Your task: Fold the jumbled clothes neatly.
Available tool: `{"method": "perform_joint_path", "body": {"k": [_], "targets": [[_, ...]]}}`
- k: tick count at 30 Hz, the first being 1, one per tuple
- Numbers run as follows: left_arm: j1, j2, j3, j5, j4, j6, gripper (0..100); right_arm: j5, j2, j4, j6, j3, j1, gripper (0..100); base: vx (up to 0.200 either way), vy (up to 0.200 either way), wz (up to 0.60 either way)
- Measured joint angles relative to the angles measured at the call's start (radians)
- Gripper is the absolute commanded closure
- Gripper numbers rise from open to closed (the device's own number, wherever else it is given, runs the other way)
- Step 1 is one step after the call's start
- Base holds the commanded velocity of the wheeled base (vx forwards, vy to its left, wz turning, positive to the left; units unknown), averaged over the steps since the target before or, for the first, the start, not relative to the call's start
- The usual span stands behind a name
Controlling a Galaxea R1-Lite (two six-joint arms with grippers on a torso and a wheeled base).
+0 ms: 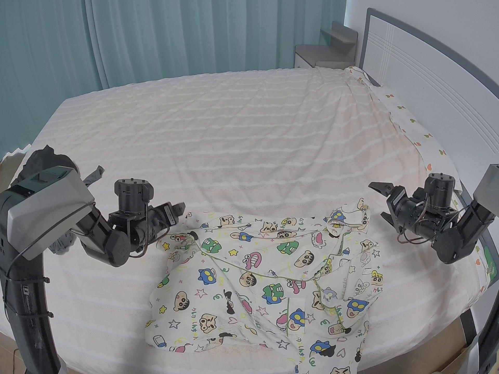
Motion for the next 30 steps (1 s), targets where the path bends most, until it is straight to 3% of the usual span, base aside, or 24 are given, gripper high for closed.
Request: {"method": "perform_joint_path", "body": {"k": [5, 7, 10, 16, 19, 25, 30], "targets": [[0.007, -0.054, 0.020, -0.079, 0.265, -0.011, 0, -0.006, -0.107, 0.008, -0.035, 0.130, 0.006, 0, 0.000, 0.000, 0.00], [0.008, -0.070, -0.005, -0.092, 0.401, -0.062, 0, -0.020, -0.174, 0.011, -0.043, 0.196, 0.011, 0, 0.000, 0.000, 0.00], [0.005, -0.082, -0.040, -0.105, 0.499, -0.119, 0, -0.048, -0.253, 0.012, -0.049, 0.275, 0.018, 0, 0.000, 0.000, 0.00], [-0.001, -0.101, -0.081, -0.117, 0.573, -0.289, 0, -0.155, -0.407, 0.007, -0.040, 0.421, 0.031, 0, 0.000, 0.000, 0.00], [-0.005, -0.113, -0.071, -0.120, 0.576, -0.319, 0, -0.155, -0.458, 0.008, -0.030, 0.474, 0.034, 0, 0.000, 0.000, 0.00], [-0.007, -0.159, 0.068, -0.167, 0.543, -0.271, 0, -0.063, -0.513, 0.008, -0.052, 0.559, 0.049, 0, 0.000, 0.000, 0.00], [-0.004, -0.217, 0.243, -0.226, 0.495, -0.117, 0, -0.029, -0.503, 0.007, -0.069, 0.599, 0.062, 0, 0.000, 0.000, 0.00]]}}
